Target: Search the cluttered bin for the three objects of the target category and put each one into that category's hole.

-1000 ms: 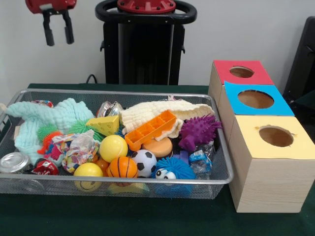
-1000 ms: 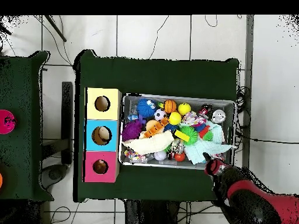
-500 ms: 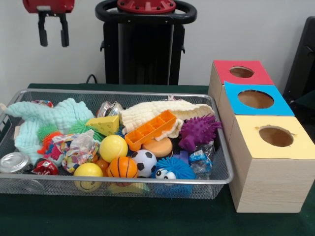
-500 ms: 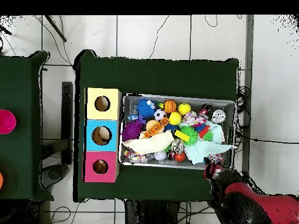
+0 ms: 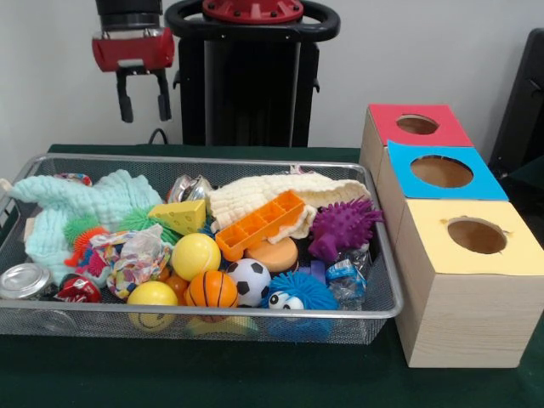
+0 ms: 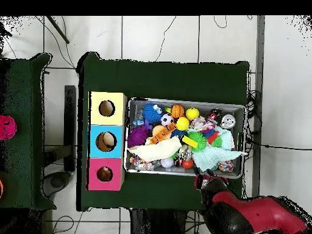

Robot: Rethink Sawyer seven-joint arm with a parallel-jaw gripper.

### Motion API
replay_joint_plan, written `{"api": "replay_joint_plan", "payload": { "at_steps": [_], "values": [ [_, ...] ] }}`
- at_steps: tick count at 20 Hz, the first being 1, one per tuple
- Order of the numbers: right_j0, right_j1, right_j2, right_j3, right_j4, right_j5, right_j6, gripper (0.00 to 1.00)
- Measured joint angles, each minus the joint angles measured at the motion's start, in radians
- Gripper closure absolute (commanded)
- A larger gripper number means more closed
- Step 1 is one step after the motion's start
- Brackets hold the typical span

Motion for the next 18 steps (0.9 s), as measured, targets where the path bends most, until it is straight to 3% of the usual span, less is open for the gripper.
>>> {"api": "replay_joint_plan", "payload": {
  "at_steps": [5,18],
  "values": [
    [0.031,0.084,-0.093,-0.009,-0.033,-0.085,0.0,0.0],
    [0.057,0.194,-0.261,-0.049,-0.045,-0.186,0.0,0.0]
  ]
}}
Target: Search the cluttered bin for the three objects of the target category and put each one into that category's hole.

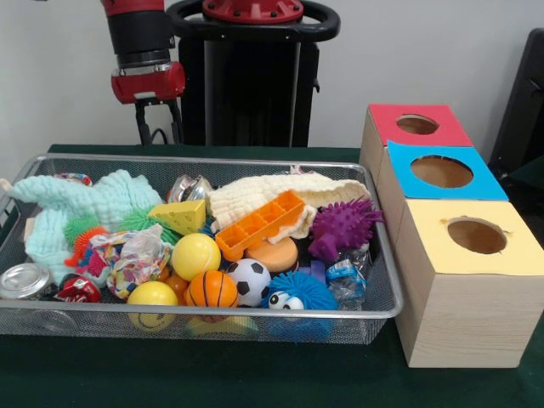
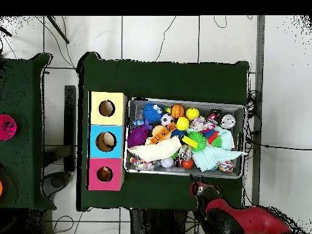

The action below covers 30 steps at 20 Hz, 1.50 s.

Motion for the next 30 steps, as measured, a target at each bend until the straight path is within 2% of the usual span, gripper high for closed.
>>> {"api": "replay_joint_plan", "payload": {
  "at_steps": [7,15,23,30],
  "values": [
    [0.046,0.048,-0.115,-0.017,0.0,-0.107,0.0,0.0],
    [0.076,0.116,-0.202,-0.056,-0.002,-0.211,0.0,0.0],
    [0.075,0.13,-0.218,-0.06,-0.032,-0.262,0.0,0.0],
    [0.059,0.13,-0.218,-0.069,-0.066,-0.265,0.0,0.0]
  ]
}}
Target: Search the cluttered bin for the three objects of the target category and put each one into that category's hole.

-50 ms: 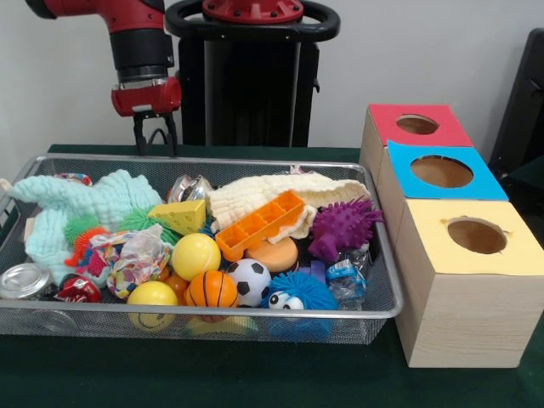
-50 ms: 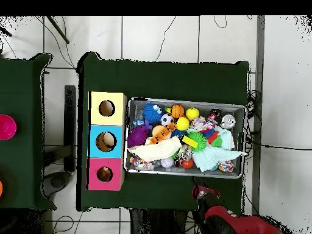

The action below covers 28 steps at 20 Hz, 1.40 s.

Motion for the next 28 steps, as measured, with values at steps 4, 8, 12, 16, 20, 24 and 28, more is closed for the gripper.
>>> {"api": "replay_joint_plan", "payload": {
  "at_steps": [4,8,12,16,20,24,28],
  "values": [
    [-0.022,-0.001,0.0,-0.003,-0.011,0.0,0.0,0.0],
    [-0.041,-0.016,0.005,-0.002,-0.011,0.005,0.0,0.0],
    [-0.096,-0.074,0.053,0.007,-0.011,0.056,0.0,0.0],
    [-0.151,-0.128,0.119,0.017,-0.009,0.127,0.0,0.0],
    [-0.22,-0.182,0.218,0.021,0.014,0.226,0.0,0.0],
    [-0.273,-0.21,0.309,0.021,0.043,0.299,0.0,0.0],
    [-0.302,-0.213,0.379,0.021,0.058,0.336,0.0,0.0]
  ]
}}
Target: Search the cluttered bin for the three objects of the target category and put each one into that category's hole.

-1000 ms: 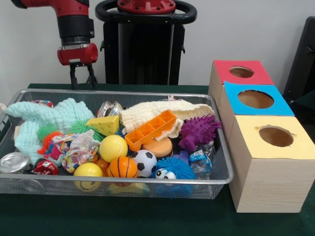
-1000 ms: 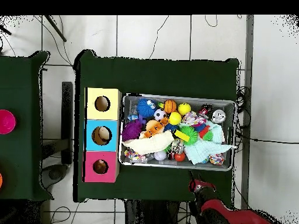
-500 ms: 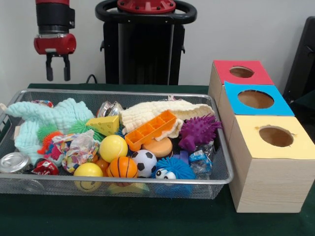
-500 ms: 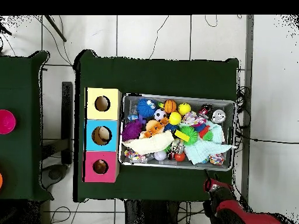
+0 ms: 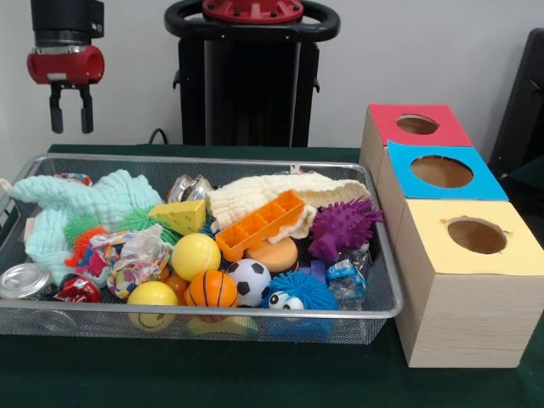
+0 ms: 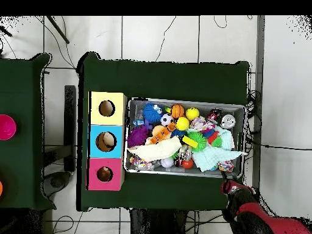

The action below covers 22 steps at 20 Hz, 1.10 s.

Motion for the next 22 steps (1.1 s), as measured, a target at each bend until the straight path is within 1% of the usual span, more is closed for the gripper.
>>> {"api": "replay_joint_plan", "payload": {
  "at_steps": [5,9,12,16,22],
  "values": [
    [-0.03,0.011,0.102,-0.003,0.031,0.05,0.0,0.0],
    [-0.033,0.021,0.149,-0.006,0.052,0.089,0.0,0.0],
    [-0.023,0.049,0.156,-0.018,0.05,0.097,0.0,0.0],
    [-0.011,0.094,0.156,-0.029,0.03,0.097,0.0,0.0],
    [-0.018,0.215,0.153,-0.062,-0.034,0.097,0.0,0.0]
  ]
}}
